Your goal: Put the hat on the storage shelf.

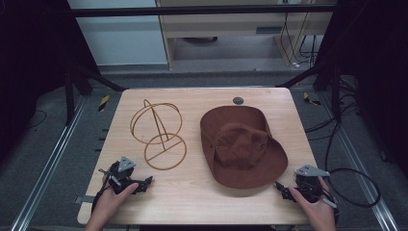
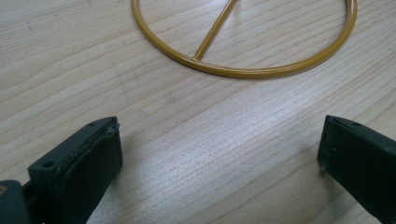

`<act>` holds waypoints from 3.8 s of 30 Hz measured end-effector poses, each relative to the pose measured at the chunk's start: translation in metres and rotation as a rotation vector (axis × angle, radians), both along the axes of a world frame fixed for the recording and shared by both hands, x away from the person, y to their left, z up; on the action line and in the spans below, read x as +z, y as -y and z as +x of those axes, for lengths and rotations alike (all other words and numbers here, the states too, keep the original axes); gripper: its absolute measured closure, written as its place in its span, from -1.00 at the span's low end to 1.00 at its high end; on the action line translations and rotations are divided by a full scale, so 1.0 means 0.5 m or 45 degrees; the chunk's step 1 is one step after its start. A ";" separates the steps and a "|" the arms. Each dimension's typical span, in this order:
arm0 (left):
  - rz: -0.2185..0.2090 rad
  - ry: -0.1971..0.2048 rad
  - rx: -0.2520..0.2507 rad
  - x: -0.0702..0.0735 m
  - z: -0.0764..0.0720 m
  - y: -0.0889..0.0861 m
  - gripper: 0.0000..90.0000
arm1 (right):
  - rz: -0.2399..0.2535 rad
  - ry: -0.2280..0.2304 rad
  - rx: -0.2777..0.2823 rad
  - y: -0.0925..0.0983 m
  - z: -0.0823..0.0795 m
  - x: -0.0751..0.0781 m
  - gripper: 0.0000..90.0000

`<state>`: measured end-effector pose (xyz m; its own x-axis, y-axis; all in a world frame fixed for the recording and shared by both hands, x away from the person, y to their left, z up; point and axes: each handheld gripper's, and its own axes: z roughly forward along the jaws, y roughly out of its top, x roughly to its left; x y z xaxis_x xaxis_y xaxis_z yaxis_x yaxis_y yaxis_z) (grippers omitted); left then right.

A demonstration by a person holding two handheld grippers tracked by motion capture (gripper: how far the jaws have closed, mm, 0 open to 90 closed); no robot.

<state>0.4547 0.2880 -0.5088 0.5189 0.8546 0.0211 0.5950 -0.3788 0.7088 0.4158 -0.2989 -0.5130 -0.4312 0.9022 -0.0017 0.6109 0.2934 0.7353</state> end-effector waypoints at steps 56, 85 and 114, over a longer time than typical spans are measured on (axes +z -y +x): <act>0.003 -0.003 -0.009 0.000 -0.005 0.000 -1.00 | -0.287 -0.241 0.253 -0.184 0.193 0.315 -0.57; -0.002 0.002 -0.006 0.000 -0.004 0.001 -1.00 | -0.210 -0.338 0.388 -0.289 0.316 0.288 -0.63; -0.006 0.006 -0.009 -0.001 -0.002 0.002 -1.00 | -0.252 -0.425 0.430 -0.309 0.352 0.244 0.38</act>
